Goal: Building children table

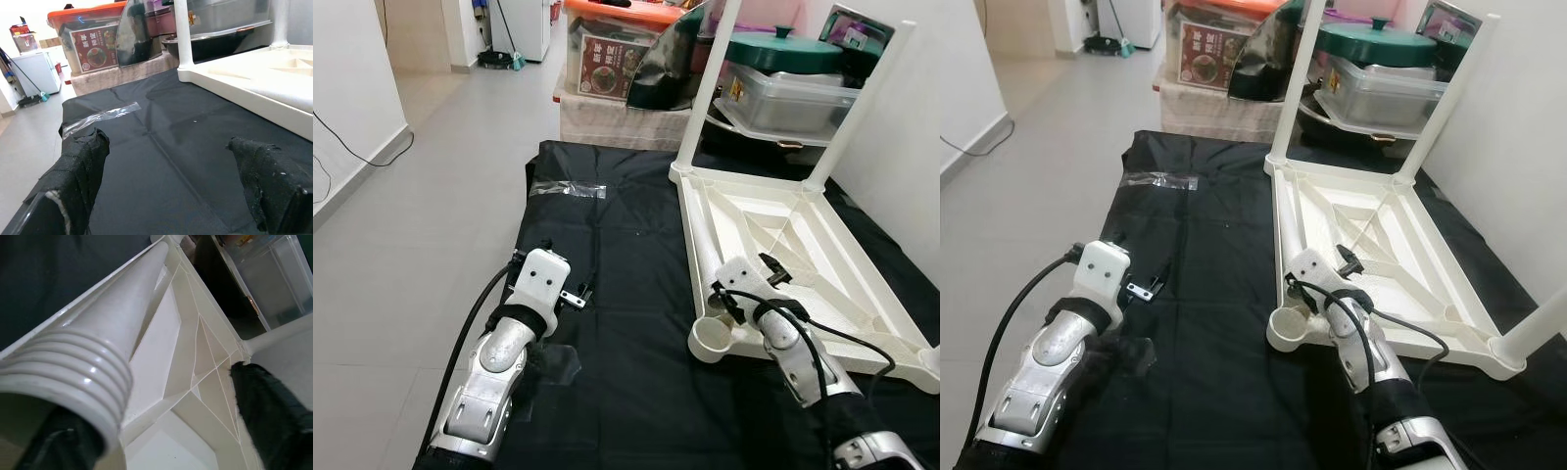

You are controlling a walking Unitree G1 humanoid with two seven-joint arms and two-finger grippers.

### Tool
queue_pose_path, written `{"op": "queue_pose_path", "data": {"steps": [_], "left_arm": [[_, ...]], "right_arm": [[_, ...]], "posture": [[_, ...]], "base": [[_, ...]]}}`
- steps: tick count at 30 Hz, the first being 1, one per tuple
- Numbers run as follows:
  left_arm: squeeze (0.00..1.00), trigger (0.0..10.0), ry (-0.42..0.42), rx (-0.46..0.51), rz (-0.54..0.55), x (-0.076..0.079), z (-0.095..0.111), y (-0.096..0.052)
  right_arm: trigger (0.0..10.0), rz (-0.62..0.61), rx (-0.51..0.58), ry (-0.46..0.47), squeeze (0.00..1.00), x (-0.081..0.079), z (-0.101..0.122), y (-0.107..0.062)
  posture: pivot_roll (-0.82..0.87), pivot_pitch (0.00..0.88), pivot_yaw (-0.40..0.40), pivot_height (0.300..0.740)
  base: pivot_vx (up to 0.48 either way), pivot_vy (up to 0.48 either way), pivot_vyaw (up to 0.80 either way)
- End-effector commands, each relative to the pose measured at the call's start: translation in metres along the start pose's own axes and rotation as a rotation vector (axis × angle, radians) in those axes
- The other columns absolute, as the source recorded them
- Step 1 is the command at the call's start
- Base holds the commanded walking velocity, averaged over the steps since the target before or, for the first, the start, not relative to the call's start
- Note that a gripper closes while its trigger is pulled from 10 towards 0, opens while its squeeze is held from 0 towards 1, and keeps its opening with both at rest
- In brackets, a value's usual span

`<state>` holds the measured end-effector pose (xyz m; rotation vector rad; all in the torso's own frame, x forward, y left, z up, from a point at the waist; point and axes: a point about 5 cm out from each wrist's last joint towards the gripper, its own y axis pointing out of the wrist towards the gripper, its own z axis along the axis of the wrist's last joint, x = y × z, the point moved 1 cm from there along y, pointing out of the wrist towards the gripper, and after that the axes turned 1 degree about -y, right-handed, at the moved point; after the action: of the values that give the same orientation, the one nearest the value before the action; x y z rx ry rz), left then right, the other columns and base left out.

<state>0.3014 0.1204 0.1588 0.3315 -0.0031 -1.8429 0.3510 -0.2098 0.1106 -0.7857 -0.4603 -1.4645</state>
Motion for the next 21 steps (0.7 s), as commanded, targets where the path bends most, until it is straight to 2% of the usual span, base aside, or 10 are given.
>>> {"op": "queue_pose_path", "data": {"steps": [1, 2, 3, 8, 10, 15, 20, 21], "left_arm": [[0.00, 10.0, 0.001, 0.003, -0.009, 0.004, -0.001, 0.002], [0.00, 10.0, 0.001, 0.003, -0.009, 0.004, -0.001, 0.002], [0.00, 10.0, 0.002, 0.003, -0.008, 0.005, -0.001, 0.002], [0.00, 10.0, 0.006, 0.001, 0.005, 0.003, -0.002, 0.001], [0.00, 10.0, 0.006, 0.001, 0.005, 0.003, -0.002, 0.001], [0.00, 10.0, 0.008, 0.005, 0.005, 0.004, -0.002, 0.003], [0.00, 10.0, 0.008, 0.006, 0.004, 0.003, -0.002, 0.004], [0.00, 10.0, 0.007, 0.007, 0.005, 0.002, -0.002, 0.005]], "right_arm": [[0.7, -0.017, -0.014, 0.023, 0.00, 0.001, -0.005, 0.000], [0.7, -0.017, -0.014, 0.023, 0.00, 0.001, -0.005, 0.000], [0.0, -0.017, -0.001, 0.044, 0.00, -0.001, -0.005, -0.001], [0.0, -0.032, 0.053, 0.122, 0.00, -0.008, 0.000, -0.003], [0.0, -0.032, 0.053, 0.122, 0.00, -0.008, 0.000, -0.003], [0.0, -0.021, 0.086, 0.162, 0.00, -0.020, 0.003, -0.010], [0.0, -0.040, 0.114, 0.184, 0.00, -0.015, 0.004, -0.014], [0.0, -0.056, 0.136, 0.200, 0.00, -0.010, 0.006, -0.016]], "posture": [[0.18, 0.000, -0.150, 0.740], [0.18, 0.000, -0.150, 0.740], [0.18, 0.000, -0.152, 0.740], [0.18, 0.000, -0.156, 0.740], [0.18, 0.000, -0.156, 0.740], [0.18, 0.000, -0.153, 0.740], [0.17, 0.000, -0.141, 0.740], [0.17, 0.000, -0.138, 0.740]], "base": [[0.000, 0.000, 0.00], [0.000, 0.000, 0.00], [0.000, 0.000, 0.00], [0.000, 0.000, 0.00], [0.000, 0.000, 0.00], [0.000, 0.000, 0.00], [0.000, 0.000, 0.00], [0.000, 0.000, 0.00]]}}
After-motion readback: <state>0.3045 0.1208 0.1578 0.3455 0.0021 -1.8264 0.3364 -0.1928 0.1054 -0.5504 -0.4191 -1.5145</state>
